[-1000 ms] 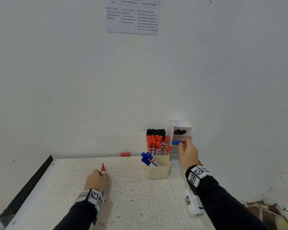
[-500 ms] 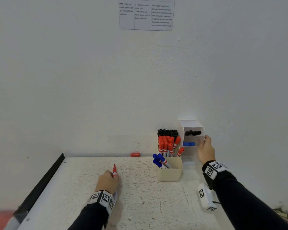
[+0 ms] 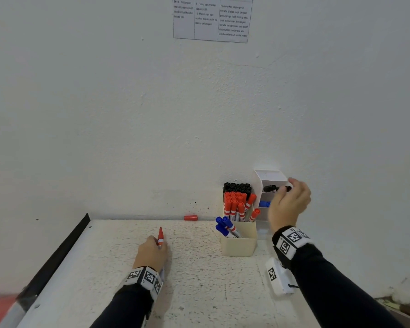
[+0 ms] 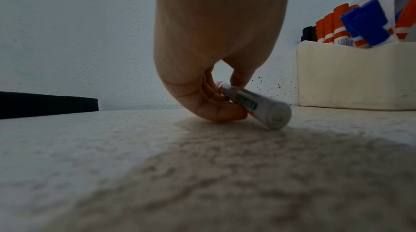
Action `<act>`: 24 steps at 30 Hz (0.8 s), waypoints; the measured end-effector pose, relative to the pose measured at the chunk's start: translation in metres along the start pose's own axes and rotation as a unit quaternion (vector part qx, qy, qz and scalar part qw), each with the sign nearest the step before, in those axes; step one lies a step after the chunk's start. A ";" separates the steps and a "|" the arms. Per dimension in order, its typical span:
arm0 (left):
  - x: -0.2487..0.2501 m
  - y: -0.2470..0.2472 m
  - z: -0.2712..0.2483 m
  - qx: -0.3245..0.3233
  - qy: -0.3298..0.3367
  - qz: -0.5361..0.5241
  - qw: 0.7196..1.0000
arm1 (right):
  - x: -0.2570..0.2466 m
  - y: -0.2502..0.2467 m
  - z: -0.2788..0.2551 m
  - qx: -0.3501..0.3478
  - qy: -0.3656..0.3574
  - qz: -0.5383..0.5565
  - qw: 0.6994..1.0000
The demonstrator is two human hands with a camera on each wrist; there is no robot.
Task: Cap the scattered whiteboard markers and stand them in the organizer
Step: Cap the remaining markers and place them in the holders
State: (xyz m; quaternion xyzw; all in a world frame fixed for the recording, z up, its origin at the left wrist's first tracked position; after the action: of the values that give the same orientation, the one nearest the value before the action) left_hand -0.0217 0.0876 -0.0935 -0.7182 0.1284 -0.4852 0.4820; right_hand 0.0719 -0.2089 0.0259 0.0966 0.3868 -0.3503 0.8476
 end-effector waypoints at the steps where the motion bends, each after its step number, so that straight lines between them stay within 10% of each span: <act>1: 0.001 0.000 0.000 0.004 0.003 -0.001 1.000 | -0.016 0.005 -0.003 -0.004 -0.050 0.022 0.998; 5: 0.004 -0.003 -0.002 0.016 0.012 -0.007 1.000 | -0.079 0.039 -0.028 -0.129 -0.153 0.114 0.973; 13: 0.004 -0.003 -0.002 0.039 0.008 0.015 0.999 | -0.093 0.136 -0.122 -0.557 0.074 0.009 0.827; 24: -0.003 0.003 0.000 0.000 0.002 0.043 0.999 | -0.019 0.171 -0.151 -0.590 0.113 -0.205 0.773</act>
State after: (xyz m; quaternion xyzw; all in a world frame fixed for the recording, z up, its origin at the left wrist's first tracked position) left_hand -0.0217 0.0879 -0.0976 -0.7109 0.1600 -0.4659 0.5020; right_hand 0.0891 -0.0076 -0.0821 -0.4654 0.6208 -0.2050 0.5966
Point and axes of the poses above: each hand's wrist, its own z-axis towards the middle knuckle, its own y-axis out of the palm, x = y × z, the point moved 3 cm from there along z, towards the middle knuckle, and after that the axes turned 8 degrees about z, right-handed, at the moved point
